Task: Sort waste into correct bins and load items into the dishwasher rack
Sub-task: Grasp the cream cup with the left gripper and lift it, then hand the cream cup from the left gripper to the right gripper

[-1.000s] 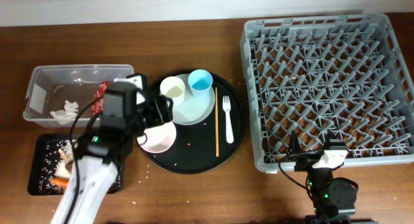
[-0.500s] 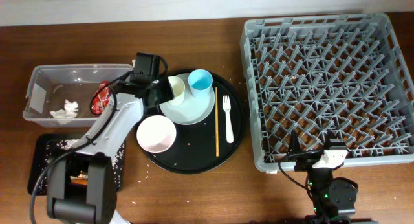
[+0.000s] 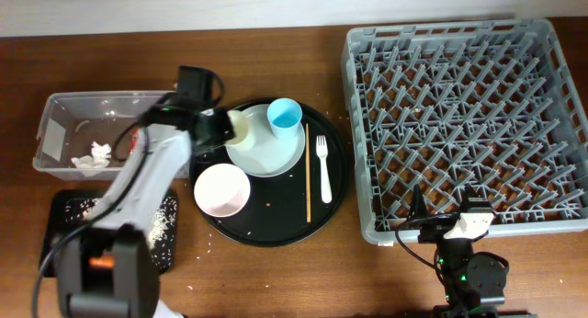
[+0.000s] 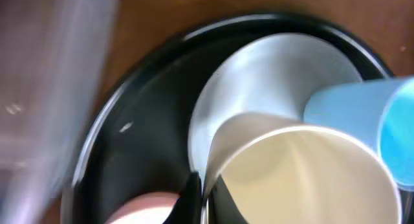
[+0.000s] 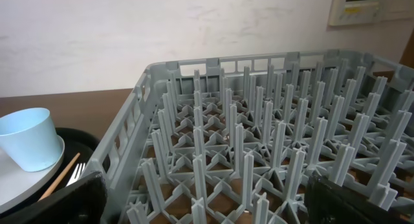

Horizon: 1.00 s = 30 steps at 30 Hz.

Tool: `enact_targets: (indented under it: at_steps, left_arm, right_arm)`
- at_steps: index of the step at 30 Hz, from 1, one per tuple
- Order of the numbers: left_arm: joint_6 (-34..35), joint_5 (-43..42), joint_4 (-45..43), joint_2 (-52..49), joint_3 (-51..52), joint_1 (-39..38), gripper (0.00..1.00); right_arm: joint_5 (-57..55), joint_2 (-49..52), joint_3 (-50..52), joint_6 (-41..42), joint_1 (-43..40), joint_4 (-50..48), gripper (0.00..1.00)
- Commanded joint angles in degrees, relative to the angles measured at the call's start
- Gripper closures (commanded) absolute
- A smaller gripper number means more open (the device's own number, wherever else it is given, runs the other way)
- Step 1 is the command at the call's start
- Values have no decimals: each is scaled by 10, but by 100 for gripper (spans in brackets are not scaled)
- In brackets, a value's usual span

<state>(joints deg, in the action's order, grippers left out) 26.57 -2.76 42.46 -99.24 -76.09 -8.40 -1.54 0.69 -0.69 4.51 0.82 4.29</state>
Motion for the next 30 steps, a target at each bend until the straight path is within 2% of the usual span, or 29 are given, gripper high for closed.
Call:
enact_targets:
  at_steps: [1,3,6,9,10,12,13,15,16,19,20,23,25,26,30]
  left_arm:
    - [-174,-279,21,116,-16,78,100]
    - [-229,-482,38,134,-16,137,100]
    - [-278,-654,50,123,-16,162,100]
    - [-303,-669,49,118,-16,162,100]
    - [-310,-670,48,118,-16,162,100]
    - [-310,-670,49,118,-16,162,100]
    - [-310,-674,50,118,-16,161,100]
    - [-330,-713,49,118,-16,150,100]
    - [-332,-714,48,118,-16,138,100]
    - [-334,-714,43,118,-16,107,100]
    - [-334,-714,43,118,-16,96,100]
    - [-334,-715,32,118,-16,65,100]
    - [-333,-715,19,118,-16,38,100]
    - [-333,-723,10,118,-16,33,100]
    - [-309,-750,-52,118,-16,31,100]
  right_arm:
    - [-6,-3,4,2,3,3,1]
    - [-6,-3,4,2,3,2,1]
    - [-5,-3,4,3,3,3,1]
    - [107,-3,4,104,3,-11,1]
    - [198,-3,4,116,3,-28,1]
    - [284,-3,-13,135,3,-13,1]
    - [303,-3,-46,170,3,10,1]
    - [330,14,-130,170,3,63,1]
    - [338,56,-224,169,3,130,1]
    - [432,227,-442,95,3,305,1]
    - [509,316,-514,93,3,348,1]
    - [576,413,-549,94,3,337,1]
    - [658,474,-548,16,3,323,1]
    - [665,492,-548,2,3,324,1]
    - [779,627,-548,-128,4,289,5]
